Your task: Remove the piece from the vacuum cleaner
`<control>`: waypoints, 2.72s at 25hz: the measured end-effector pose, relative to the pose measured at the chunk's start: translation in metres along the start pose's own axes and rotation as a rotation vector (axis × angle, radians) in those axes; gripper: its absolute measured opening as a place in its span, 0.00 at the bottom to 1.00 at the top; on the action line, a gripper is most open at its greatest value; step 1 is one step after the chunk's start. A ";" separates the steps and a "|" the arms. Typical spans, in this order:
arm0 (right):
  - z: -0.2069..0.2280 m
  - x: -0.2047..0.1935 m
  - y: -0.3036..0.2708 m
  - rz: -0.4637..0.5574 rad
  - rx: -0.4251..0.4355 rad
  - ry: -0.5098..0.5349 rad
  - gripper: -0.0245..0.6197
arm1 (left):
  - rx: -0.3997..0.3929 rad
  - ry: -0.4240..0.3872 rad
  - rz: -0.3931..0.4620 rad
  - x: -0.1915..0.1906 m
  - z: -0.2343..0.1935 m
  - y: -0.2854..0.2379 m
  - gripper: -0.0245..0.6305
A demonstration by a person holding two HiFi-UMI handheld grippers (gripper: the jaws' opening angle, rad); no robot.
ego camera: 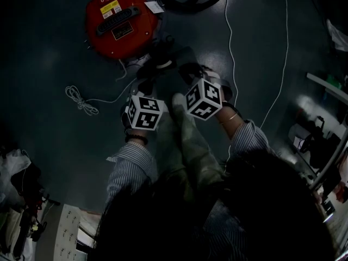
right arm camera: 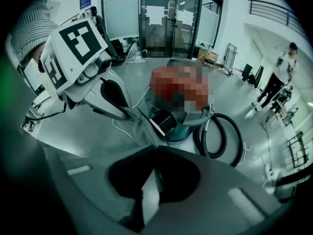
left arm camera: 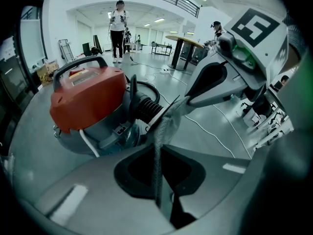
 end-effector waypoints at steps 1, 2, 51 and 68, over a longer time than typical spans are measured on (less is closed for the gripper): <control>0.000 0.000 0.000 0.000 -0.001 -0.003 0.07 | -0.001 -0.001 -0.001 0.000 0.000 0.000 0.06; 0.000 0.000 0.000 0.000 -0.001 -0.005 0.07 | -0.002 -0.001 -0.001 0.000 0.000 -0.001 0.06; -0.046 0.151 0.248 0.142 -0.085 -0.144 0.07 | -0.065 0.134 0.124 0.144 0.079 0.236 0.06; -0.068 0.231 0.380 0.395 -0.124 -0.203 0.07 | -0.043 0.068 0.361 0.246 0.102 0.363 0.06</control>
Point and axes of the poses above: the fingertips, and each gripper's own axes: y backward along the fingers, z to its right, x out of its top, the point moved 6 cm from there along y, backward along the fingers, and after that the axes turned 15 degrees about z, right-handed, at the moved point
